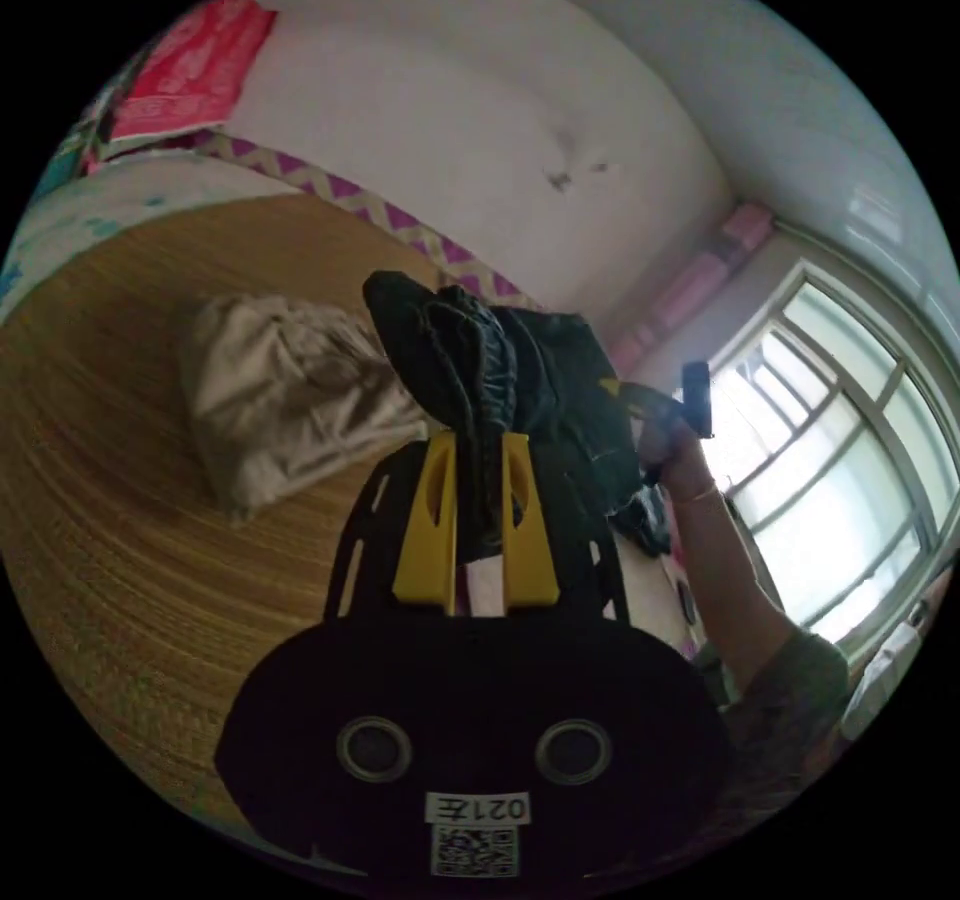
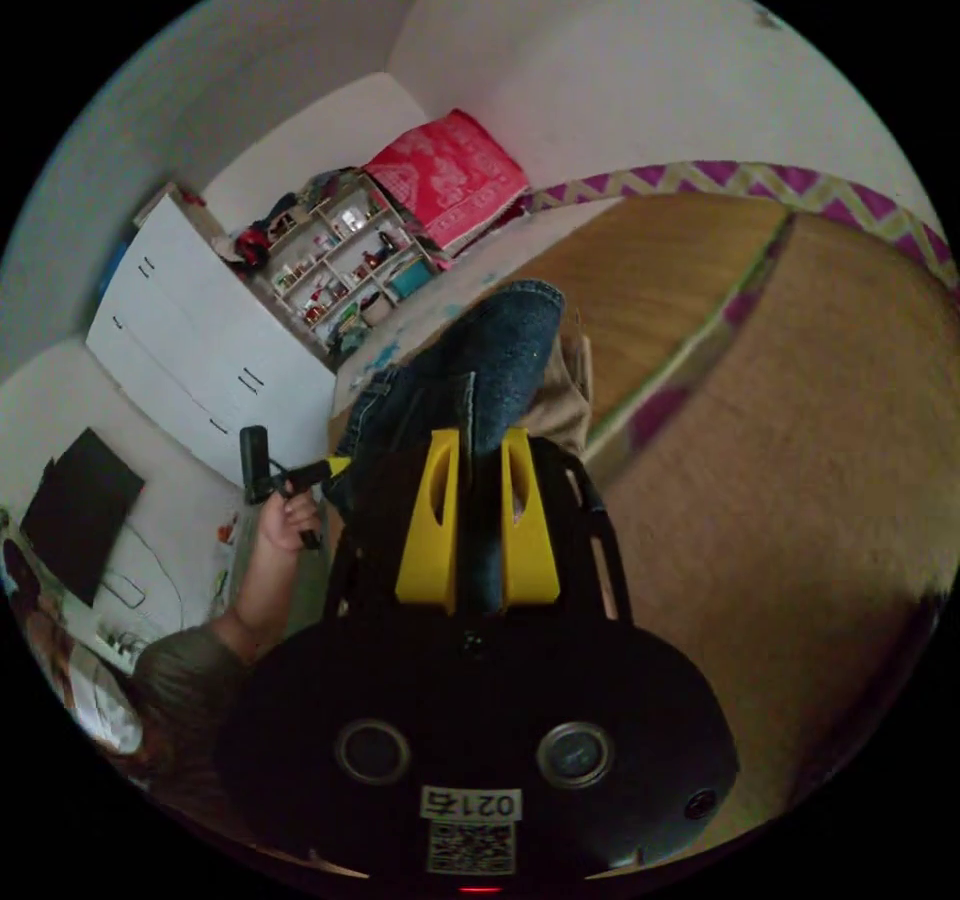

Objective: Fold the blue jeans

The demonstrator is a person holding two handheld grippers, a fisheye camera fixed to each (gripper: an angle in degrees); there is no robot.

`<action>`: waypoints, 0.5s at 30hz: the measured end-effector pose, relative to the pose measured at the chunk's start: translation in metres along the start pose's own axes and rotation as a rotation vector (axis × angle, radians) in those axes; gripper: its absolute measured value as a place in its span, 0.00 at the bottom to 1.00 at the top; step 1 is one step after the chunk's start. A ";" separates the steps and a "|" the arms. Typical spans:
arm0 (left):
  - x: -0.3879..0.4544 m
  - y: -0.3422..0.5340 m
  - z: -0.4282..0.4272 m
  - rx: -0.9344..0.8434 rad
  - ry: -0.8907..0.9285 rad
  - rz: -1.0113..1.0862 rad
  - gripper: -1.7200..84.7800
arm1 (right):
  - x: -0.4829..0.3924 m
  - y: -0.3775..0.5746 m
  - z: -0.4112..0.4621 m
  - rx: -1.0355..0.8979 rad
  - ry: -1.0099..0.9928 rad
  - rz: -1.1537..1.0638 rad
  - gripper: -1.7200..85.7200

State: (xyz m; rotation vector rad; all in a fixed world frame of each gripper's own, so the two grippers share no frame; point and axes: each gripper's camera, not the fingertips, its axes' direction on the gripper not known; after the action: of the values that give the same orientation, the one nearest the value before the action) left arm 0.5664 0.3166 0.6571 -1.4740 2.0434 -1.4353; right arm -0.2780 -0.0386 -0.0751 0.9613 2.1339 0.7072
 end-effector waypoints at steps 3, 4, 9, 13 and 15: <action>-0.064 -0.026 -0.001 0.116 -0.057 -0.145 0.12 | -0.017 -0.062 0.053 0.065 0.135 0.017 0.11; -0.090 -0.027 0.003 0.128 -0.078 -0.204 0.13 | -0.021 -0.070 0.068 0.068 0.197 0.028 0.11; -0.135 0.009 -0.012 0.129 -0.134 -0.269 0.12 | -0.026 -0.035 0.087 -0.017 0.257 -0.057 0.11; -0.093 0.050 -0.023 0.058 -0.137 -0.127 0.11 | -0.019 0.059 0.057 -0.117 0.351 -0.149 0.11; -0.065 0.072 -0.017 -0.001 -0.121 -0.073 0.10 | -0.015 0.106 0.029 -0.117 0.375 -0.148 0.11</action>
State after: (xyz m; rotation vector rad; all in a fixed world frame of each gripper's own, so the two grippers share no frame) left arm 0.5428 0.3806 0.5861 -1.6106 1.9379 -1.3361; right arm -0.2039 0.0169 -0.0139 0.6377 2.4225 0.9869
